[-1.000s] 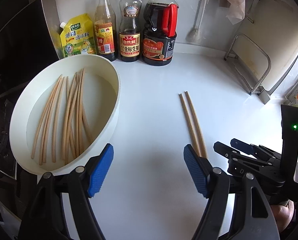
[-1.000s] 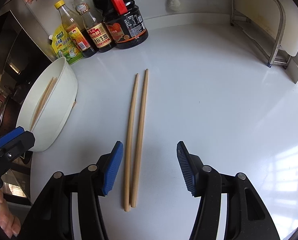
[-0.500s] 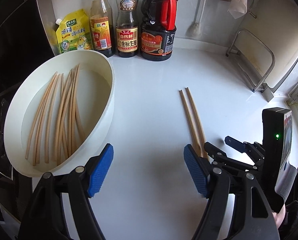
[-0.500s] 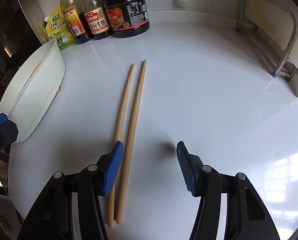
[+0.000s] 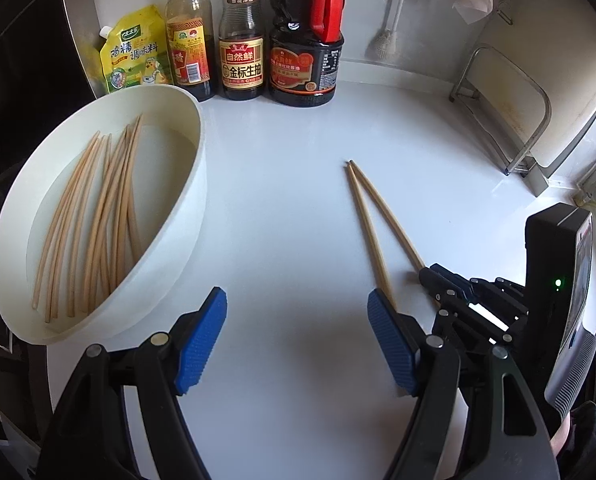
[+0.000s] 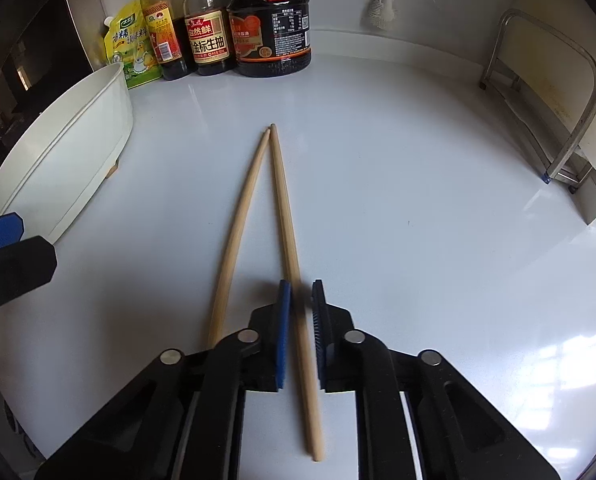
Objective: Organize utensils
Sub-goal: 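Close the right gripper on one chopstick while the left gripper approaches the other, then close the left gripper on the remaining chopstick while the right gripper holds its own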
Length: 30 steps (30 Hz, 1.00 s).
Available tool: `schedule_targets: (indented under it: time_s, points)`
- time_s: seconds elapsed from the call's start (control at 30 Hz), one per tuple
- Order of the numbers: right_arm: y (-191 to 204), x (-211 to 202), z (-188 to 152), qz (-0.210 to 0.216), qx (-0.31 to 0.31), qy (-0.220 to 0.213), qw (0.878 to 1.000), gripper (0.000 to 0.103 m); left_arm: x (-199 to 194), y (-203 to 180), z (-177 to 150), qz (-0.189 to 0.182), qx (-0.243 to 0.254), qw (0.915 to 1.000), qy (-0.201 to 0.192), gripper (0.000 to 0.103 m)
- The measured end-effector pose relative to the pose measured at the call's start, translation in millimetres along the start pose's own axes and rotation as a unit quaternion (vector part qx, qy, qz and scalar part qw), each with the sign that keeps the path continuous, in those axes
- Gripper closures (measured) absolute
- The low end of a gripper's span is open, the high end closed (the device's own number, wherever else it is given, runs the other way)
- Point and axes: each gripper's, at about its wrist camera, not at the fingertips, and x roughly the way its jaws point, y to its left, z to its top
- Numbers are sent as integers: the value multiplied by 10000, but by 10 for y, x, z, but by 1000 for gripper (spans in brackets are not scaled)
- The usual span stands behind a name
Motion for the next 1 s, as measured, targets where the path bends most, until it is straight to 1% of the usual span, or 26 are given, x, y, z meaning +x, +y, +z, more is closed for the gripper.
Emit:
schedule_targets:
  time_s: [0.33, 0.5, 0.57, 0.6, 0.63, 0.67, 0.7, 0.87, 0.93, 1.0]
  points:
    - [-520, -129, -198, -94, 336, -54, 9994, 96, 336, -394, -28, -88, 28, 9999, 65, 31]
    - [-645, -181, -283, -114, 375, -67, 9992, 96, 538, -474, -7, 11, 6, 10000, 68, 31]
    - [-684, -195, -302, -54, 417, -65, 9991, 96, 601, -498, 4, 71, 35, 9999, 75, 31]
    - [-706, -201, -305, -27, 456, -68, 9989, 94, 626, -518, 1, 99, 53, 9999, 75, 31]
    - [-732, -205, -306, 5, 511, -67, 9987, 89, 645, -534, 2, 134, 88, 9998, 65, 31]
    - [-753, -214, -304, 38, 554, -92, 9984, 78, 658, -551, 1, 170, 132, 9998, 44, 31]
    - [-764, -220, -298, 19, 570, -114, 9983, 75, 665, -562, -1, 208, 168, 9996, 28, 31]
    - [-764, -182, -264, -35, 481, -111, 9988, 75, 738, -569, -11, 287, 206, 9993, 81, 31]
    - [-743, -163, -248, -111, 400, -119, 9991, 75, 756, -573, -12, 268, 193, 9994, 37, 31]
    - [-725, -147, -239, -190, 344, -145, 9991, 75, 779, -595, -15, 339, 245, 9991, 39, 31]
